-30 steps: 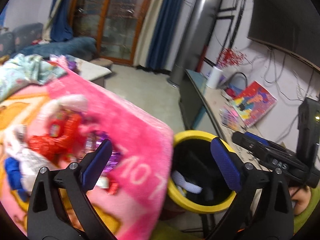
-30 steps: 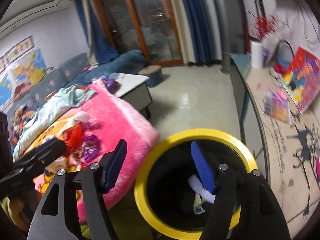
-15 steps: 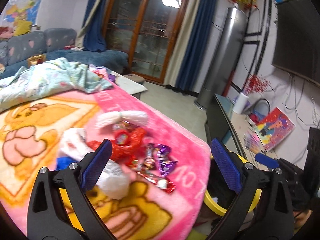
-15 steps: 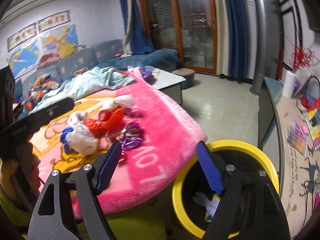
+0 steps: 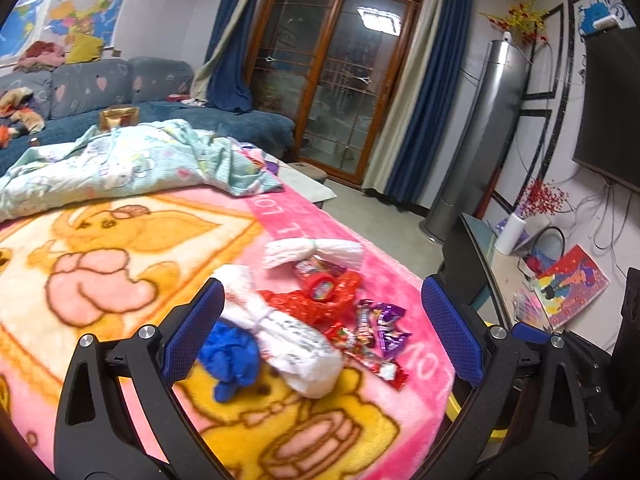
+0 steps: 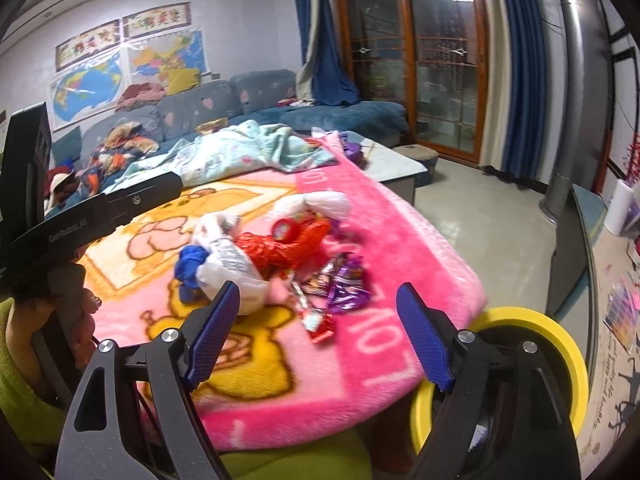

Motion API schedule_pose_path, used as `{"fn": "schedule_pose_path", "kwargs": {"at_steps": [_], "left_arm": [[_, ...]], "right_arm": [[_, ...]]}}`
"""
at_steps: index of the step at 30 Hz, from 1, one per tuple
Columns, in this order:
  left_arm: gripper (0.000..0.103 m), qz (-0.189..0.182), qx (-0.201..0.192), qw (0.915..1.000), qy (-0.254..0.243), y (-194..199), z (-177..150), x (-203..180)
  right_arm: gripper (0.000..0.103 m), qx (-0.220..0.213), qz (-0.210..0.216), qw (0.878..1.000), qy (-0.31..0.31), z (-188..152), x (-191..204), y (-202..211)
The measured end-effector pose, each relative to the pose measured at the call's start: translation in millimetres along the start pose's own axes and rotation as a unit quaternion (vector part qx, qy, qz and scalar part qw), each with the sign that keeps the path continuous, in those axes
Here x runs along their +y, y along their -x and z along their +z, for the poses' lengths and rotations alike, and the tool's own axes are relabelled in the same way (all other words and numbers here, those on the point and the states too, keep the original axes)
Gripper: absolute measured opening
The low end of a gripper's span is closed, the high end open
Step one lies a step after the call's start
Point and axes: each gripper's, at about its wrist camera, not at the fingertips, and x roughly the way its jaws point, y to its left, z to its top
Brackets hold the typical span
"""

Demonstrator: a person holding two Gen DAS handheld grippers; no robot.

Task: Collect trash
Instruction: 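Move both open grippers back over the trash on the blanket, then grasp the blue glove with the left gripper while the right grasps the white printed bag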

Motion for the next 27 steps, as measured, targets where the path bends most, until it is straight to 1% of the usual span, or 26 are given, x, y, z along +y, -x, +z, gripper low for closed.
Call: {"fn": "schedule_pose_path", "kwargs": {"at_steps": [6,10,18,23,26,27], "left_arm": [[0.091,0.021,0.004,0.9996,0.016,3.2,-1.5,25.2],[0.091,0.033,0.013,0.9989,0.032,3.4,-4.4,45.2],[0.091,0.035,0.030,0.9966,0.068,-0.4,-9.0,80.2],[0.091,0.027,0.048,0.9945,0.089,-8.4,-15.6,96.1],[0.090,-0.002,0.065,0.9902,0.123,-18.0,-25.9,108.8],[0.088,-0.009,0.069,0.9888,0.132,-20.9,-28.8,111.5]], "right_arm": [[0.079,0.007,0.022,0.999,0.024,4.2,22.0,-13.5],[0.079,0.020,0.036,0.998,0.046,3.9,40.8,-27.3],[0.079,0.050,0.053,0.994,0.080,1.8,65.8,-57.2],[0.081,0.067,0.054,0.992,0.088,2.3,71.9,-76.2],[0.081,0.079,0.052,0.991,0.091,2.1,74.8,-91.2],[0.081,0.084,0.051,0.991,0.092,1.6,74.9,-95.5]]}}
